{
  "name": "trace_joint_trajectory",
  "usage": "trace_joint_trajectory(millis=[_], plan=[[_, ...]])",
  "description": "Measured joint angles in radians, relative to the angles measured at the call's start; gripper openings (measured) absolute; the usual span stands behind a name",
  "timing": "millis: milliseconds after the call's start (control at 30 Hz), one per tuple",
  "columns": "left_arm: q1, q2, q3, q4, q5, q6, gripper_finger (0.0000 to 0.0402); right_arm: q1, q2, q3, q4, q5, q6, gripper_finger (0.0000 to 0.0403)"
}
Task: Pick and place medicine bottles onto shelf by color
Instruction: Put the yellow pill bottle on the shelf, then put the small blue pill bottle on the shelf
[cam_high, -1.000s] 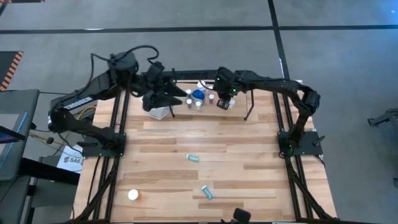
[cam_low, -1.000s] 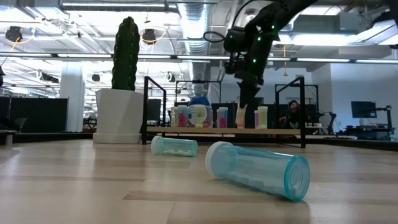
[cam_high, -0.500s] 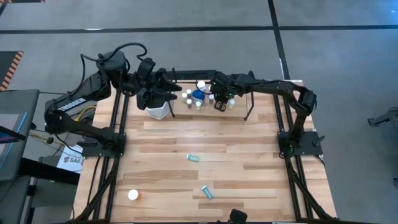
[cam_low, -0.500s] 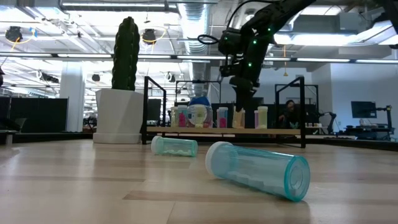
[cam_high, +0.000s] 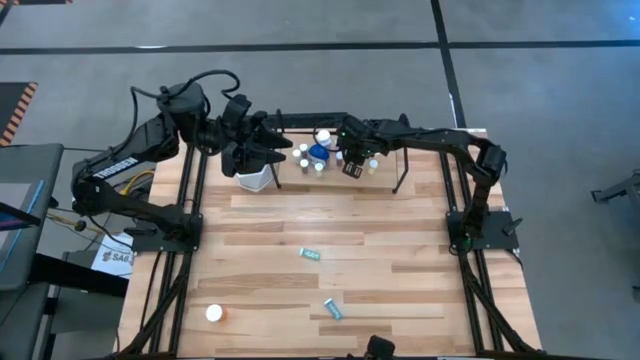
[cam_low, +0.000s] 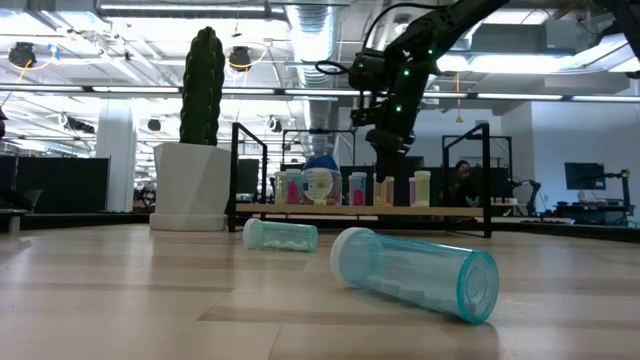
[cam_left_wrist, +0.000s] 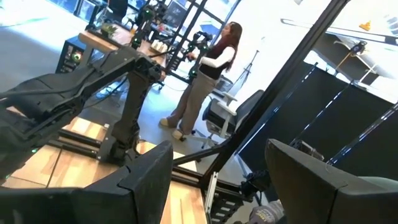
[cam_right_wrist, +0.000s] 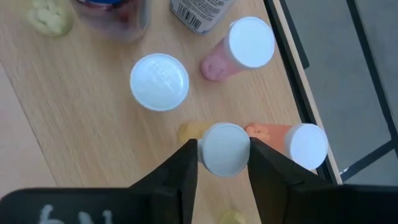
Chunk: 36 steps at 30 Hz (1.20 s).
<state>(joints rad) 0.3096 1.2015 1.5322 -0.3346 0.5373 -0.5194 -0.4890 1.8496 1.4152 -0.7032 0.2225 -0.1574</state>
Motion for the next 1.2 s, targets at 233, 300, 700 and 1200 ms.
trace_joint_trajectory(millis=[233, 300, 700, 1200], plan=[[0.000, 0.000, 0.000, -0.008, -0.004, 0.001, 0.0242, 0.005, 0.003, -0.002, -0.010, -0.011, -0.005, 0.0182], [0.000, 0.000, 0.000, -0.012, -0.008, 0.008, 0.0242, 0.005, 0.003, 0.011, -0.023, -0.012, -0.008, 0.0200], [0.000, 0.000, 0.000, -0.033, -0.008, 0.022, 0.0242, 0.026, 0.002, 0.201, -0.194, -0.015, -0.008, 0.0245], [-0.013, 0.000, 0.000, -0.253, -0.076, 0.070, 0.0242, 0.174, -0.007, 0.440, -0.649, -0.037, 0.118, 0.0244]])
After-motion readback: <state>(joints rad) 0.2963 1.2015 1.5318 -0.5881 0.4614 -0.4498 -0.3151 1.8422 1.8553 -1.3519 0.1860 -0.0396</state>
